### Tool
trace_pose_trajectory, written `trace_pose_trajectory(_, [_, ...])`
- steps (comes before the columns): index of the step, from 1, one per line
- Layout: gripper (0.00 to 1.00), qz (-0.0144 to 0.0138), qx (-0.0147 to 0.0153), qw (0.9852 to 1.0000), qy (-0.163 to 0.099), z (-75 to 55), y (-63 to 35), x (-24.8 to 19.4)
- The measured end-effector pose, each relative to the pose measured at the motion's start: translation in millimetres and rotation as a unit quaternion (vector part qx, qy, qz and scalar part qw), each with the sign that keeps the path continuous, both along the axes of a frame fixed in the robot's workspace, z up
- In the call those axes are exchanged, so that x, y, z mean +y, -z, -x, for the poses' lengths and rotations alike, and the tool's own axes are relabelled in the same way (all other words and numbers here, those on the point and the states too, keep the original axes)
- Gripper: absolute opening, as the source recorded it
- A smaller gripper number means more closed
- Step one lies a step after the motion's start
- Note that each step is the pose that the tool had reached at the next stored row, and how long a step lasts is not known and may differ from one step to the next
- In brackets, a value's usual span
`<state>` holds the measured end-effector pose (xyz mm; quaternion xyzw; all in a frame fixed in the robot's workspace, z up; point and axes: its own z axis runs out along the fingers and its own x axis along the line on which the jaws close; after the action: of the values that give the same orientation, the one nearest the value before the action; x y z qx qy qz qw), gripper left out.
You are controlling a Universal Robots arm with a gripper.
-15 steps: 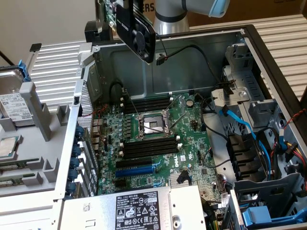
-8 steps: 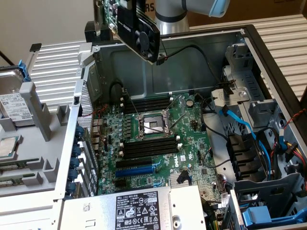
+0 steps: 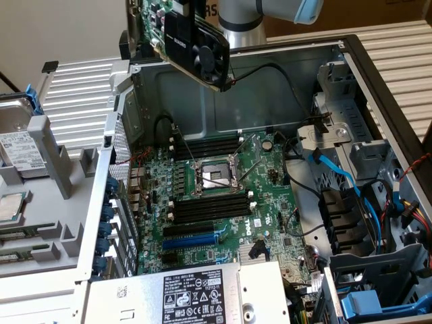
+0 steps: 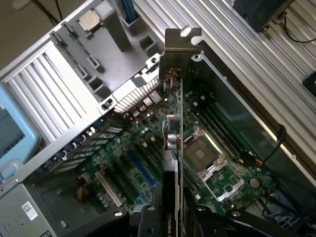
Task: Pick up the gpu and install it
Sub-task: 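Pick up the gpu and move the gpu toward the slot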
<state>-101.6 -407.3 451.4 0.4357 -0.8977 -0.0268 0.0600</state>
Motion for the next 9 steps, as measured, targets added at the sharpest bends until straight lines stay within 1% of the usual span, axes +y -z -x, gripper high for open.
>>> trace_pose_trajectory(1, [0.26, -0.0001, -0.0021, 1.0000, -0.008, 0.0, 0.0, 0.0])
trace_pose_trajectory(2, [0.26, -0.0002, -0.0048, 0.9999, -0.016, -0.1, 0.2, 0.0])
trace_pose_trajectory(3, [0.26, -0.0002, -0.0089, 0.9997, -0.023, 0.0, 0.2, 0.0])
trace_pose_trajectory(4, [0.26, -0.0001, -0.0146, 0.9995, -0.028, -0.1, 0.2, 0.0])
trace_pose_trajectory(7, [0.26, -0.0009, -0.0352, 0.9985, -0.041, -0.1, 0.2, 0.0])
trace_pose_trajectory(8, [0.26, -0.0023, -0.0396, 0.9982, -0.046, -0.1, 0.2, 0.0])
trace_pose_trajectory(9, [0.26, -0.0058, -0.0419, 0.9978, -0.051, -0.1, 0.2, 0.0])
